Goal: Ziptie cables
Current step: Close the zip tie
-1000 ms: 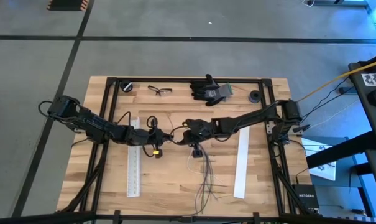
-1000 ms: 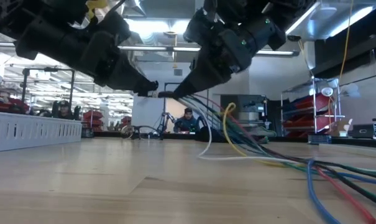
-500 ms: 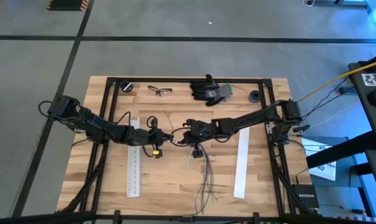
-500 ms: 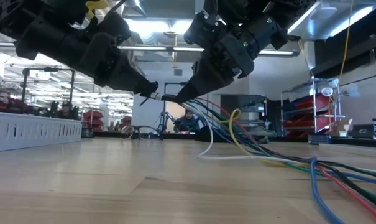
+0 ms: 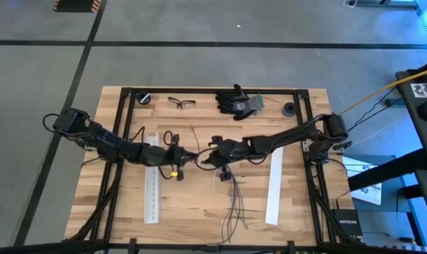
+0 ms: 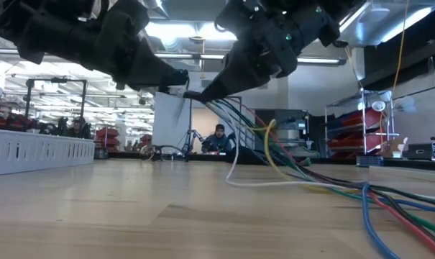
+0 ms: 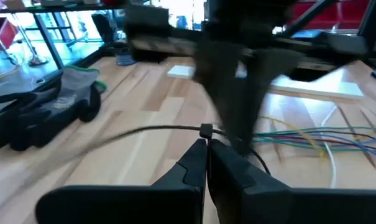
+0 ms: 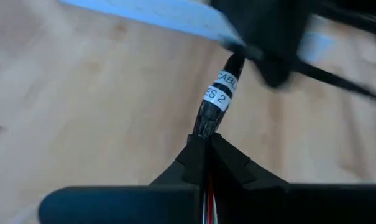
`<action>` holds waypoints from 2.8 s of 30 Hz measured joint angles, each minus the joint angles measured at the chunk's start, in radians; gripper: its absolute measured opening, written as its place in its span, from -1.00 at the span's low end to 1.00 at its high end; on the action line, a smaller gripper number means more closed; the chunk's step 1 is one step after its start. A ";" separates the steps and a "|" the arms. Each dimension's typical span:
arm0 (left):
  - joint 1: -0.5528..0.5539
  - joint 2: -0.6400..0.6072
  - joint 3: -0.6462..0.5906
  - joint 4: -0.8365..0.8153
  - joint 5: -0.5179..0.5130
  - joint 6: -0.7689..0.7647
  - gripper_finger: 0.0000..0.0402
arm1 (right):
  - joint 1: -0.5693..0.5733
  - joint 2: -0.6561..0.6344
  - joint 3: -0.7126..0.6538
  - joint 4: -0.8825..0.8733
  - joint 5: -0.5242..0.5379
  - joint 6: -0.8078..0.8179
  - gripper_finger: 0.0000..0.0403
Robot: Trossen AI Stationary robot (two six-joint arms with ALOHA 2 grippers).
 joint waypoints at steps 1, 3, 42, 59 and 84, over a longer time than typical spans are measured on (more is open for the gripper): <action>-0.003 0.000 0.000 -0.004 0.000 -0.005 -1.00 | 0.000 -0.010 0.000 -0.018 0.024 -0.002 -1.00; -0.011 0.000 0.000 -0.004 -0.001 -0.013 -1.00 | -0.003 -0.036 0.000 -0.058 0.037 -0.006 -1.00; 0.000 -0.005 0.000 -0.003 -0.195 -0.010 -1.00 | 0.005 -0.046 -0.001 -0.102 0.043 0.192 -1.00; -0.020 -0.005 0.000 0.069 -0.182 0.012 -1.00 | 0.004 -0.084 -0.016 -0.103 0.053 -0.049 -1.00; -0.042 -0.005 0.000 0.072 -0.158 0.019 -1.00 | 0.004 -0.059 -0.016 0.053 0.072 -0.332 -1.00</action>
